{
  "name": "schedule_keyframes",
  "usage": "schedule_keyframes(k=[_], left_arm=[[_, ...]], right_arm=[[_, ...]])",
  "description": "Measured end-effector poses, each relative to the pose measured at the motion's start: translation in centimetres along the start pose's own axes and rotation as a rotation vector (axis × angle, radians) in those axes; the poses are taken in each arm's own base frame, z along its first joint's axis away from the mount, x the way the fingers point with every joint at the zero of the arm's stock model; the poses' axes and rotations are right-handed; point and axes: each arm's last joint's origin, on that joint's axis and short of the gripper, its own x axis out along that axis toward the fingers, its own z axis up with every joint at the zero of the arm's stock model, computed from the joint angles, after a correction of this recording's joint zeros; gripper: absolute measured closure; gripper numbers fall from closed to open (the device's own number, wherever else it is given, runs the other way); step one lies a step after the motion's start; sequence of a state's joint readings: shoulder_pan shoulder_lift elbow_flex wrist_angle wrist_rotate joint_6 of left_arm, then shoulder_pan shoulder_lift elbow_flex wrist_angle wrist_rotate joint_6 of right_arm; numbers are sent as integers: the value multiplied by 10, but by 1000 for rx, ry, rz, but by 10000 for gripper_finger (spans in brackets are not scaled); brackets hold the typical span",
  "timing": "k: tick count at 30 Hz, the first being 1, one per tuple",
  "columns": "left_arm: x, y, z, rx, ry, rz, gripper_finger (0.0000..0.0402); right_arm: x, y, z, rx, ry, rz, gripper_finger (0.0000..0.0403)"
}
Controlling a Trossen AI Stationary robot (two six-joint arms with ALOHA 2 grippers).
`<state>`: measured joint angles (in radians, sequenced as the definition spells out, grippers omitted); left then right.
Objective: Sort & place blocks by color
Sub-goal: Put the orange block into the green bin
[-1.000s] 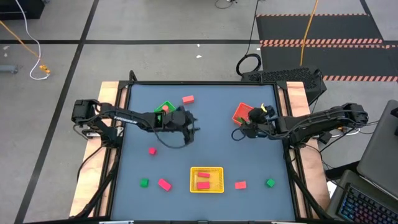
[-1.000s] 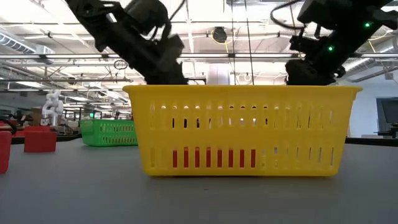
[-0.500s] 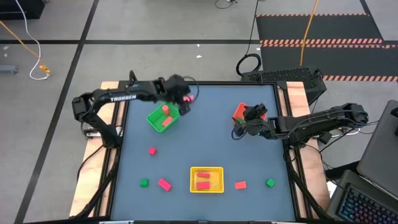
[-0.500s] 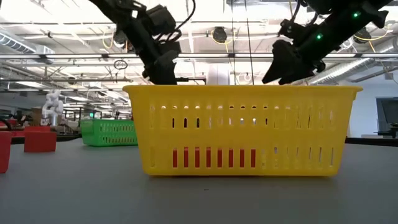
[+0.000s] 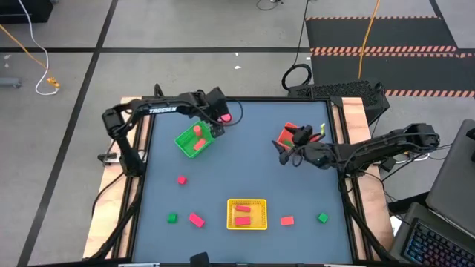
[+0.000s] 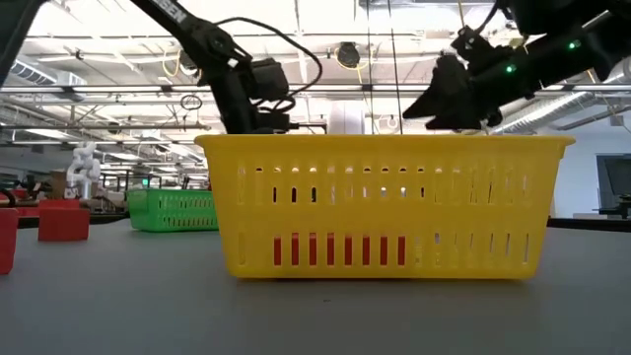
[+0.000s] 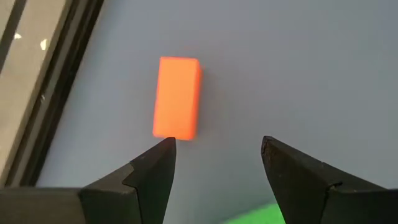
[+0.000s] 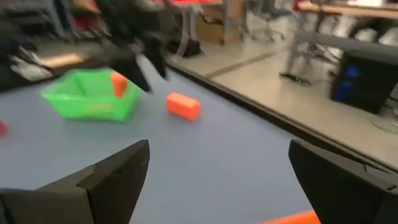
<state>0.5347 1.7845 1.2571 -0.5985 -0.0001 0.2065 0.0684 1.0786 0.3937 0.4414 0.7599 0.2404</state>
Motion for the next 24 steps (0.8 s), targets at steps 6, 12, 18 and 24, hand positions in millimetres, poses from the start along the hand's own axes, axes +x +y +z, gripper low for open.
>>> schedule_keyframes(k=[6, 12, 18, 24], left_arm=[[11, 13, 19, 11, 48, 7, 163], [36, 25, 29, 26, 125, -1, 163], [56, 37, 26, 17, 205, 36, 163], [55, 40, 26, 12, 188, 26, 164]], right_arm=[[-1, 1, 12, -1, -130, 29, 26], [-2, 1, 16, -30, -170, 29, 26], [-2, 1, 16, -36, -166, 28, 26], [-2, 1, 14, -35, -152, 27, 26]])
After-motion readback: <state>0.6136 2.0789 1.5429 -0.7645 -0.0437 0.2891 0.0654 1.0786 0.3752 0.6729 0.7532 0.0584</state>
